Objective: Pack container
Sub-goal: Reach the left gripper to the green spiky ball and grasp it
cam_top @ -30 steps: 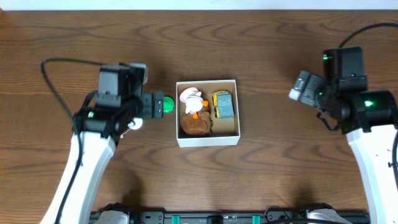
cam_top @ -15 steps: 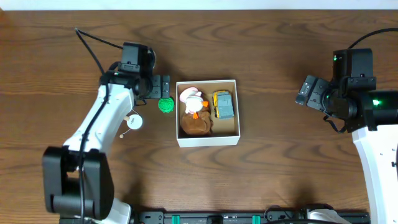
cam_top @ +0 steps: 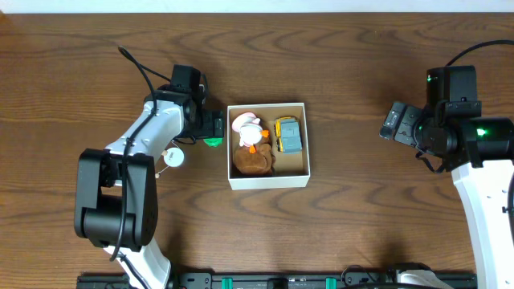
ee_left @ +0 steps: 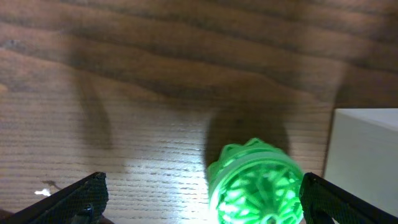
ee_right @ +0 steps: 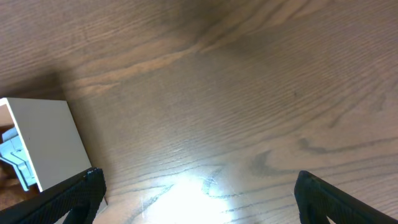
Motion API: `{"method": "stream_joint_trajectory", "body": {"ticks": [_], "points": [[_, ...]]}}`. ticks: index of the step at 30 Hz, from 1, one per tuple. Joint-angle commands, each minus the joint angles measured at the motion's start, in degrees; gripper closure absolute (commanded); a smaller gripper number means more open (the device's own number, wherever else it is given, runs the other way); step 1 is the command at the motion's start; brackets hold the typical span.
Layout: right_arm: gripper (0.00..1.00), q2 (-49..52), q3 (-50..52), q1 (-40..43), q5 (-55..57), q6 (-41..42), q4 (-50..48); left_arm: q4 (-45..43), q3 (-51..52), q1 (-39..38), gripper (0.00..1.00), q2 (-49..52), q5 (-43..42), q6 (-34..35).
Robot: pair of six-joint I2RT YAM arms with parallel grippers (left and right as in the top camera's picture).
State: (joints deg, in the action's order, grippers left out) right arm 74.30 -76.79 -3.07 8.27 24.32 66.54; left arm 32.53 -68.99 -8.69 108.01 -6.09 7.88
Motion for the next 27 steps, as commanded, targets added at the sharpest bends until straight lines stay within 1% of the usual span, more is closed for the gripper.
{"method": "stream_joint_trajectory", "body": {"ticks": [1,15,27], "points": [[0.01,0.0,0.5,0.4,-1.3,-0.8,-0.5,0.1,-1.1,0.1,0.02,1.1,-0.2,0.6],[0.01,0.0,0.5,0.4,-1.5,-0.8,-1.1,0.1,-1.0,-3.5,0.02,3.5,-0.1,0.6],[0.01,0.0,0.5,0.4,-1.5,-0.8,-0.9,-0.8,-1.0,-3.7,0.02,3.5,1.2,0.6]]}}
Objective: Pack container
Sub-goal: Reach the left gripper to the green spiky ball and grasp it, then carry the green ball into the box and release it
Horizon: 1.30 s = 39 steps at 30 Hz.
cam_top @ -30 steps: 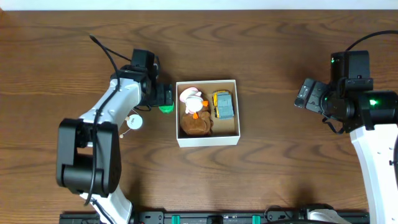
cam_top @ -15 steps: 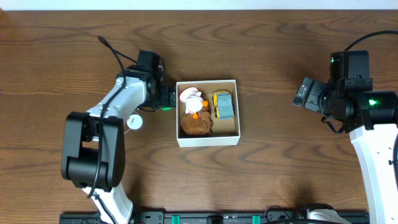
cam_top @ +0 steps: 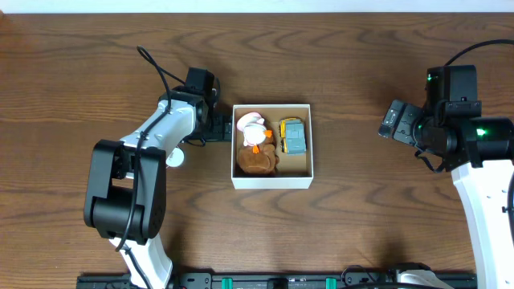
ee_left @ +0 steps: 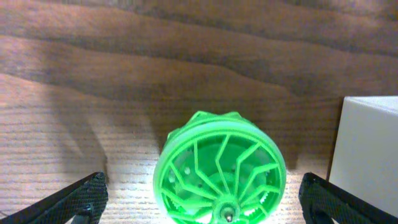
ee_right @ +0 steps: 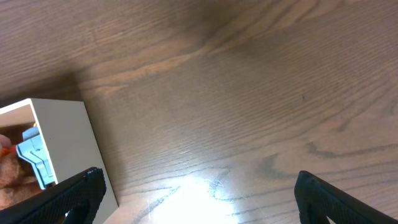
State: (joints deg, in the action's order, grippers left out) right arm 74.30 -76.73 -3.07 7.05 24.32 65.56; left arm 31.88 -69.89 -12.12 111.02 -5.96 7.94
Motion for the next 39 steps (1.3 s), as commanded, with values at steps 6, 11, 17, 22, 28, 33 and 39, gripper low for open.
{"method": "stream_joint_trajectory", "body": {"ticks": [6,11,17,22,28,33,39], "points": [[0.01,0.0,0.5,0.4,-0.3,-0.8,0.1,-0.1,-0.1,-0.2,0.21,0.5,1.0,0.5],[0.01,0.0,0.5,0.4,-0.3,-0.8,0.2,-0.2,-0.1,-0.2,0.39,0.5,1.0,0.5],[0.01,0.0,0.5,0.4,-0.3,-0.8,0.2,-0.6,-0.1,-0.2,0.46,0.5,1.0,0.5],[0.01,0.0,0.5,0.4,-0.3,-0.8,0.2,-1.2,-0.1,-0.2,0.52,0.5,1.0,0.5],[0.01,0.0,0.5,0.4,-0.2,-0.8,0.2,-1.1,-0.1,-0.2,0.56,-0.8,1.0,0.5],[0.01,0.0,0.5,0.4,-0.2,-0.9,0.3,-1.0,-0.1,-0.2,0.57,-6.2,1.0,0.5],[0.01,0.0,0.5,0.4,-0.2,-0.9,0.2,2.4,-0.1,-3.0,0.60,-17.8,1.0,-1.2]]}}
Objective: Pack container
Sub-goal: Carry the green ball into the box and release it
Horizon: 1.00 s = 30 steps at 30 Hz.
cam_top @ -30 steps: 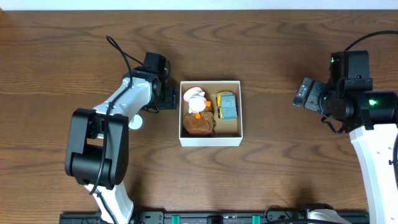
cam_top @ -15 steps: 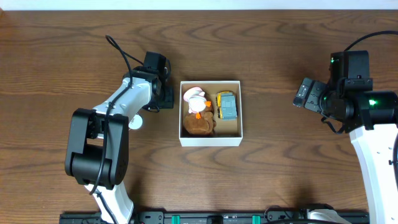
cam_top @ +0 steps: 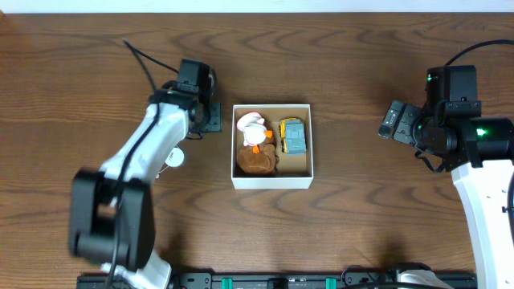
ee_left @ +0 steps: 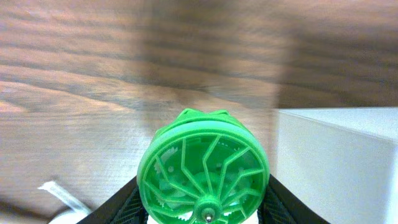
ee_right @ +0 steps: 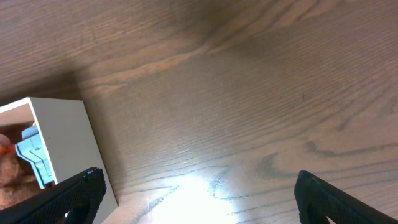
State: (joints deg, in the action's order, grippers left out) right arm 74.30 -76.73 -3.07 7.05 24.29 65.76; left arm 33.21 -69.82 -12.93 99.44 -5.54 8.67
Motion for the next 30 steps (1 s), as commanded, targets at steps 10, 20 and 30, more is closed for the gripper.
{"method": "stream_joint_trajectory", "body": {"ticks": [10,20,30], "points": [[0.01,0.0,0.5,0.4,-0.2,-0.8,-0.1,2.7,-0.2,-15.3,0.60,-15.4,0.6,-4.3],[0.01,0.0,0.5,0.4,-0.2,-0.8,0.0,1.6,-0.2,-20.0,0.59,-9.3,0.6,-4.3],[0.01,0.0,0.5,0.4,-0.2,-0.8,0.1,1.4,-0.2,-21.4,0.02,-9.0,0.7,-4.3]]}}
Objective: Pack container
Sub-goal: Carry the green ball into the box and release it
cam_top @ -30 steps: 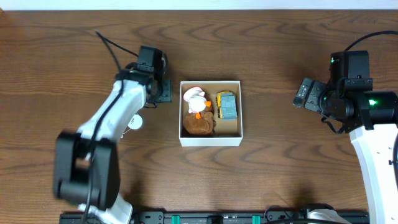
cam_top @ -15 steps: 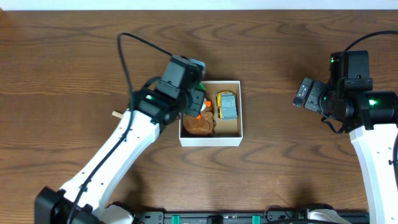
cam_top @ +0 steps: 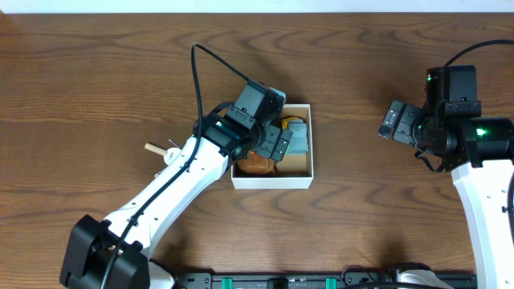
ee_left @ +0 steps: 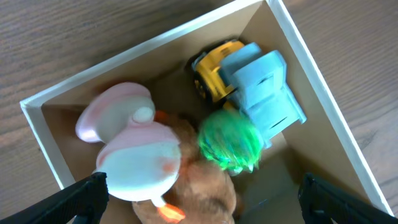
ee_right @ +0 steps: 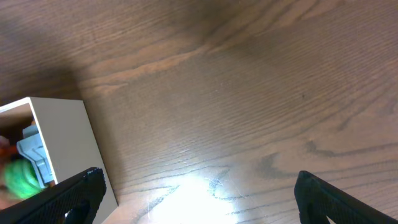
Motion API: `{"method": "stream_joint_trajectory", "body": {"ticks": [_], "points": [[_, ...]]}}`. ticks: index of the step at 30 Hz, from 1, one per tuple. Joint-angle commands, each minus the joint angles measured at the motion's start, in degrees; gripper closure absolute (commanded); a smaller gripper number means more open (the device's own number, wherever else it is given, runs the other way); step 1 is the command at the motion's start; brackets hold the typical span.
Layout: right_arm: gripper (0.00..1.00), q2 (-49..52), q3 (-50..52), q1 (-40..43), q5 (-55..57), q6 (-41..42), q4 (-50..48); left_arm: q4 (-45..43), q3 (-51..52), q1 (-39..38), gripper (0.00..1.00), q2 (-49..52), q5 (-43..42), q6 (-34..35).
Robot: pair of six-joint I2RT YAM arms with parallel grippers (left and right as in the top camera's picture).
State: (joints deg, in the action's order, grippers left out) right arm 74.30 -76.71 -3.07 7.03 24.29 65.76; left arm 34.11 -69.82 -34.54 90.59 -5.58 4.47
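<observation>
The white box (cam_top: 271,182) holds a pink-and-white duck plush (ee_left: 134,152), a brown plush (ee_left: 205,186) and a yellow-and-blue toy truck (ee_left: 255,87). The green wheel toy (ee_left: 229,142) shows blurred inside the box, between the brown plush and the truck; I cannot tell whether it rests. My left gripper (ee_left: 200,190) hangs open over the box (ee_left: 311,74), holding nothing. In the overhead view the left gripper (cam_top: 269,143) covers the box's middle. My right gripper (ee_right: 199,186) stands open over bare wood to the right of the box (ee_right: 59,143).
A small stick with a white tag (cam_top: 158,149) lies on the wood left of the box, beside my left arm. A black rail (cam_top: 265,281) runs along the table's front edge. The right arm (cam_top: 450,120) stands well right of the box.
My left gripper was shut on the green wheel toy left of the box. Now it is open over the box and the green toy is inside. The right arm has not moved.
My left gripper stood open round the green wheel toy on the table, left of the box. Then it was closer round it, and the box sat slightly further right. Then it was shut on the toy. Now the toy is in the box, let go.
</observation>
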Motion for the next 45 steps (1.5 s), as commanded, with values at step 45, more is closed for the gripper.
{"method": "stream_joint_trajectory", "body": {"ticks": [45], "points": [[0.01,0.0,0.4,0.4,-0.2,-1.3,0.5,-0.1,-0.7,2.0,0.16,8.3,0.7,-4.7]]}}
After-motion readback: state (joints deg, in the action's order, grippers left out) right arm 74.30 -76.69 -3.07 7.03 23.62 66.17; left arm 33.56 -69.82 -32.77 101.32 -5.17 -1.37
